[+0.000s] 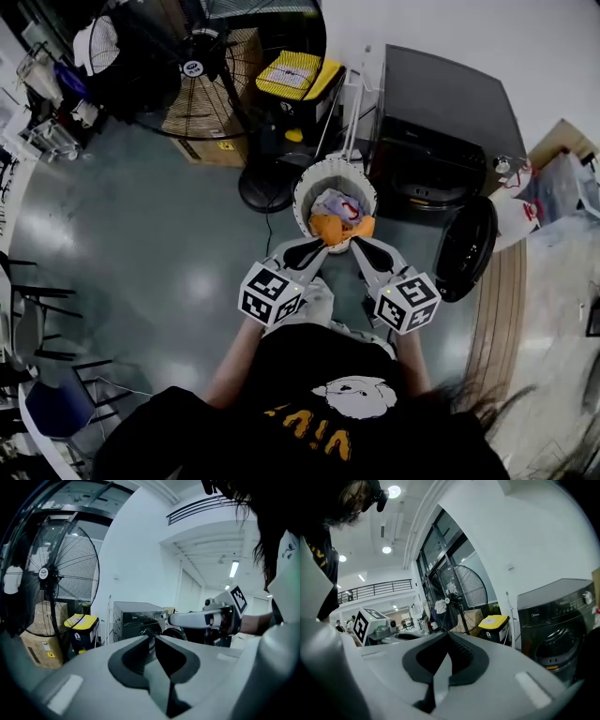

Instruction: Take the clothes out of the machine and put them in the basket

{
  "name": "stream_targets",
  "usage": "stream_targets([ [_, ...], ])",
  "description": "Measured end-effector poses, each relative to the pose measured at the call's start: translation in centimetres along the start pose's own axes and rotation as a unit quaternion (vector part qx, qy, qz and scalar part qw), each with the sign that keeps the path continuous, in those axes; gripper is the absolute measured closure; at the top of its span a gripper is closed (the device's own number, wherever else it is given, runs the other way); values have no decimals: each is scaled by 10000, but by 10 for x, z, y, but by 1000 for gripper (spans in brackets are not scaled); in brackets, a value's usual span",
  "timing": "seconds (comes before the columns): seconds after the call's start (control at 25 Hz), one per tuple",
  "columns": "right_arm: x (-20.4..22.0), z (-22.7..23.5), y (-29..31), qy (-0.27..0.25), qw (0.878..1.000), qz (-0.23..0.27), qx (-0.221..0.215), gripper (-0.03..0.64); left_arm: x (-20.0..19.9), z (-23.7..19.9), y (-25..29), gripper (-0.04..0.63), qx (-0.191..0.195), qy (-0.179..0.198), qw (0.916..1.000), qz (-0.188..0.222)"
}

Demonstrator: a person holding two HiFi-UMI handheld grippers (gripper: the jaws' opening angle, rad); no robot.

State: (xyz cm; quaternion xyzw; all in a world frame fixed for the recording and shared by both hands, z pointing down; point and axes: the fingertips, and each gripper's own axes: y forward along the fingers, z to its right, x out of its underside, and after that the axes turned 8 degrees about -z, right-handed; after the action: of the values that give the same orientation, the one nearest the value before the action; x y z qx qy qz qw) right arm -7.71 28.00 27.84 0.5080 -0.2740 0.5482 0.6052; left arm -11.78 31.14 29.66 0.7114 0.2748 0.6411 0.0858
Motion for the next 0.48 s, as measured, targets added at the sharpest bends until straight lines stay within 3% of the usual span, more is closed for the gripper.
stream_targets([
  [0.48, -3, -16, -8, -145, 9999, 69, 16, 595, -3, 12, -12, 545, 109, 187, 9997, 56],
])
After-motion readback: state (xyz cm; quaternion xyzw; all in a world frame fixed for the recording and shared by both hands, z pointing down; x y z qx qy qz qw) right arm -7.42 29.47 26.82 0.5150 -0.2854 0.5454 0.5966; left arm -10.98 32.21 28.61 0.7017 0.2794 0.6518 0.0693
